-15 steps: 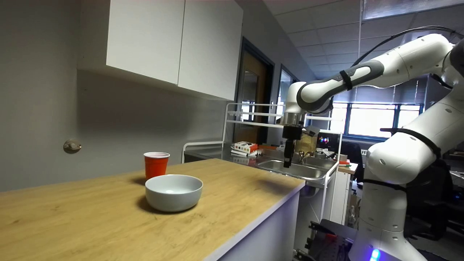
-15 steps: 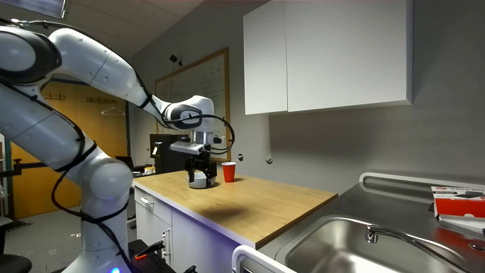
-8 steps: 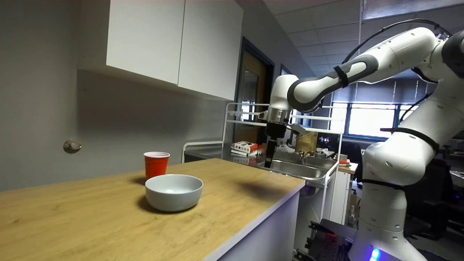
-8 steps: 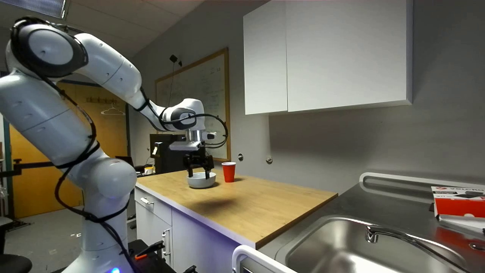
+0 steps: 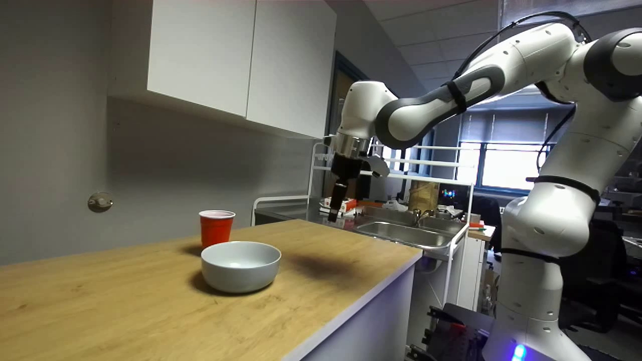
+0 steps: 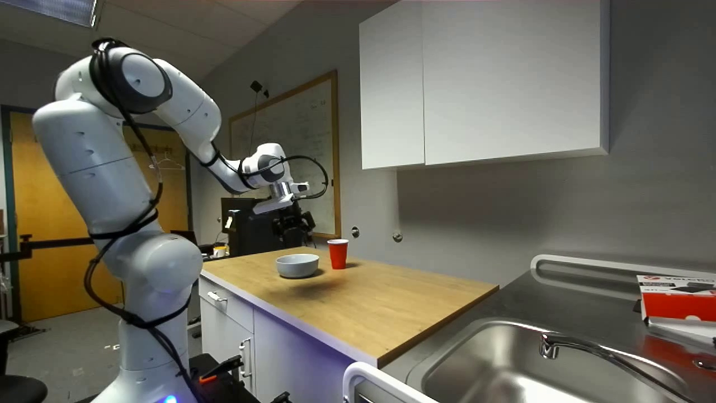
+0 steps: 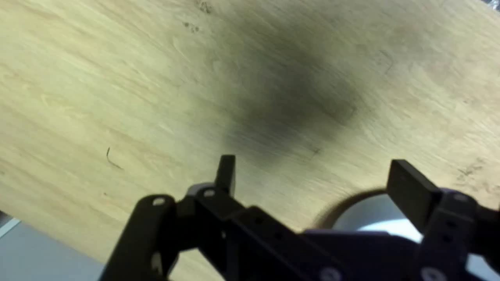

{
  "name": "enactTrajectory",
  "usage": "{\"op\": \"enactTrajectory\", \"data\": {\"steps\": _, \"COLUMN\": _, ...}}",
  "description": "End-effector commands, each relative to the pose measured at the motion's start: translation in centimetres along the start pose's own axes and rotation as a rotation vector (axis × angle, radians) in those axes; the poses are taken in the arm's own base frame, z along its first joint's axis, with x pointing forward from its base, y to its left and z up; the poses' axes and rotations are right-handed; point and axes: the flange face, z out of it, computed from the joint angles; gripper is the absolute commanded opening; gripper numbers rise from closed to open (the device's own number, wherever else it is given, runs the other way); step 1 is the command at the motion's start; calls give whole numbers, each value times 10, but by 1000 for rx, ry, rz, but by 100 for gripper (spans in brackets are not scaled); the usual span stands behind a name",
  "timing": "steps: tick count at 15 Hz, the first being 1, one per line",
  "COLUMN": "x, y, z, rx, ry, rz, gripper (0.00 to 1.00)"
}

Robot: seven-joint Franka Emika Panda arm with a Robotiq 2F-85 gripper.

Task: Pour the contents of the cup into the bowl

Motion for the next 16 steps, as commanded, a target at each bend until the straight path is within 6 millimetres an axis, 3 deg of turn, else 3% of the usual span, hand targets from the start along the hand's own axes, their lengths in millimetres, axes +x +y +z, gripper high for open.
{"op": "enactTrajectory", "data": {"steps": 1, "x": 55, "y": -11, "z": -19, "rx": -59, "ry": 21, "rz": -18, "gripper": 100}}
{"op": "enactTrajectory", "data": {"steps": 4, "x": 95, "y": -12, "z": -43, "rx": -83, "ry": 63, "rz": -20, "gripper": 100}}
{"op": "enactTrajectory", "data": {"steps": 6, "x": 108, "y": -10, "z": -57, "rx": -66, "ry": 58, "rz": -21, "gripper": 100}}
{"op": "enactTrajectory", "data": {"steps": 7, "x": 88, "y": -12, "z": -45, "rx": -67, "ry": 73, "rz": -27, "gripper": 100}}
{"op": "enactTrajectory", "data": {"steps": 10, "x": 93, "y": -12, "z": -43, "rx": -63, "ry": 67, "rz": -27, "gripper": 100}}
{"op": "enactTrajectory", "data": {"steps": 12, "x": 77, "y": 3, "z": -27, "rx": -41, "ry": 48, "rz": 19, "gripper": 100}}
{"op": "enactTrajectory", "data": {"steps": 16, "x": 95, "y": 26, "z": -16, "rx": -71, "ry": 96, "rz": 64, "gripper": 100}}
